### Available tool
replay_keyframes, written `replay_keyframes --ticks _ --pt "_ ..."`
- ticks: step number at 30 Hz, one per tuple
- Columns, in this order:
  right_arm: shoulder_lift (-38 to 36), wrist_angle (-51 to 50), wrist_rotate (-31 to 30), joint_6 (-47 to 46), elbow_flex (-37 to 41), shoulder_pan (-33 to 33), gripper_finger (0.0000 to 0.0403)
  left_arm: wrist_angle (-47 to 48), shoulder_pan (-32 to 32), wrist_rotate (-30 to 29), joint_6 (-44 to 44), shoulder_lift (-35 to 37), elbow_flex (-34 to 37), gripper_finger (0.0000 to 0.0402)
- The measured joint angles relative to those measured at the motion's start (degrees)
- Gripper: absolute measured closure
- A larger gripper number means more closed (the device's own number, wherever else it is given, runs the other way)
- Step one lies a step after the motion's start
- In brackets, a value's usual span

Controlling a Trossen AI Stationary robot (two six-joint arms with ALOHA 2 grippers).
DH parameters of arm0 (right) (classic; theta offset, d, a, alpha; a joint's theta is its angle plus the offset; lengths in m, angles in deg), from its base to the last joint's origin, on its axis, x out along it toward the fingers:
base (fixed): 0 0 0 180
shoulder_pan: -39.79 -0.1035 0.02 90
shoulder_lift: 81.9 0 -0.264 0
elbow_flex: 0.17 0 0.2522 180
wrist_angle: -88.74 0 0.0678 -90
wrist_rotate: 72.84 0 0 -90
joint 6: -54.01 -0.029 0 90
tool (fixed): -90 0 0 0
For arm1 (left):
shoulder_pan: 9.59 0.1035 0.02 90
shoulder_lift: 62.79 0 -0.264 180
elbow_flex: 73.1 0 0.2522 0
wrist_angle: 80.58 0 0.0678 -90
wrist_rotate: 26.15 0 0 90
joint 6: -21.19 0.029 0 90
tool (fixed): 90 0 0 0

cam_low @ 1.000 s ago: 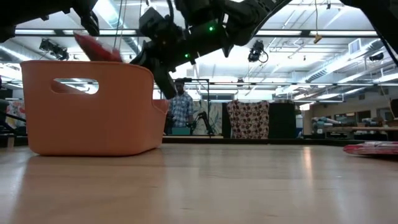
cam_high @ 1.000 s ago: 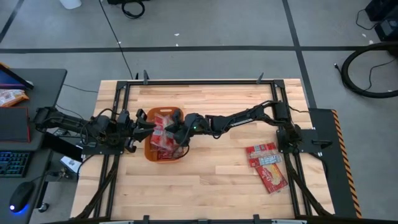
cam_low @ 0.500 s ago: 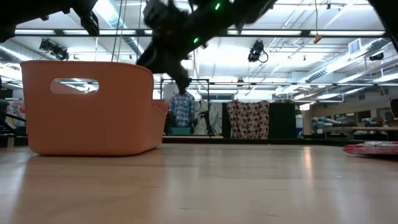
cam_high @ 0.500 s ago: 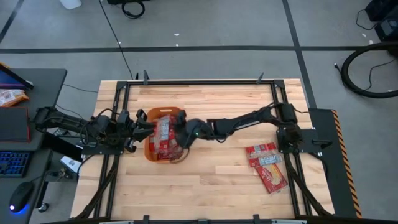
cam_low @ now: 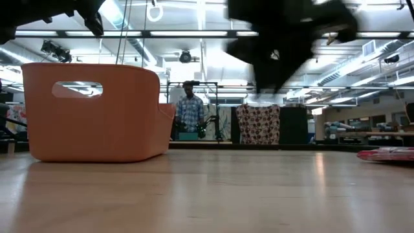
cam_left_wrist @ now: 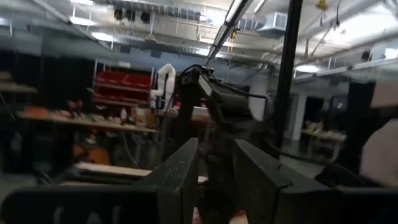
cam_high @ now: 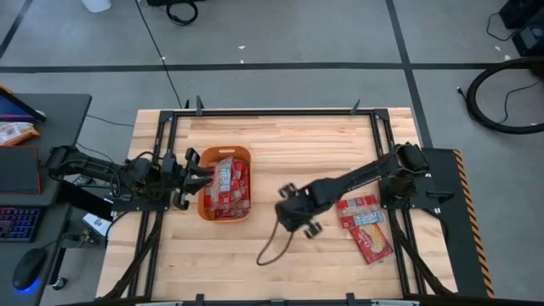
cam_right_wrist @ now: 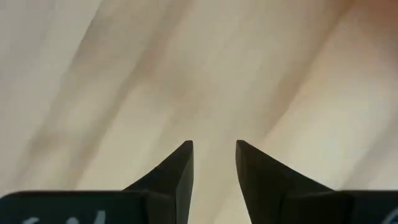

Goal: Sort popcorn bags into baskets
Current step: Put the popcorn bag into the orange bin

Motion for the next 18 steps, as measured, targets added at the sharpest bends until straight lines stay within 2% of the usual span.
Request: replay_keyframes --ticks 3,6,12,18 --pt "0.31 -9.58 1.58 -8.98 1.25 -2.74 0.0277 -0.52 0.00 -0.02 5.41 -0.02 0.00 0.0297" --pt "-0.24 -14.41 1.78 -16.90 4.86 -5.58 0.0277 -2.33 0.00 -0.03 9.47 0.00 0.00 0.0297" --pt "-3.65 -14.81 2.89 -33.81 13.20 -10.15 0.0277 -5.13 0.00 -0.04 16.64 0.02 0.00 0.0297" --pt "-7.69 -15.02 2.80 -47.36 16.41 -14.26 0.0276 -7.38 0.01 -0.06 22.70 0.00 0.00 0.0297"
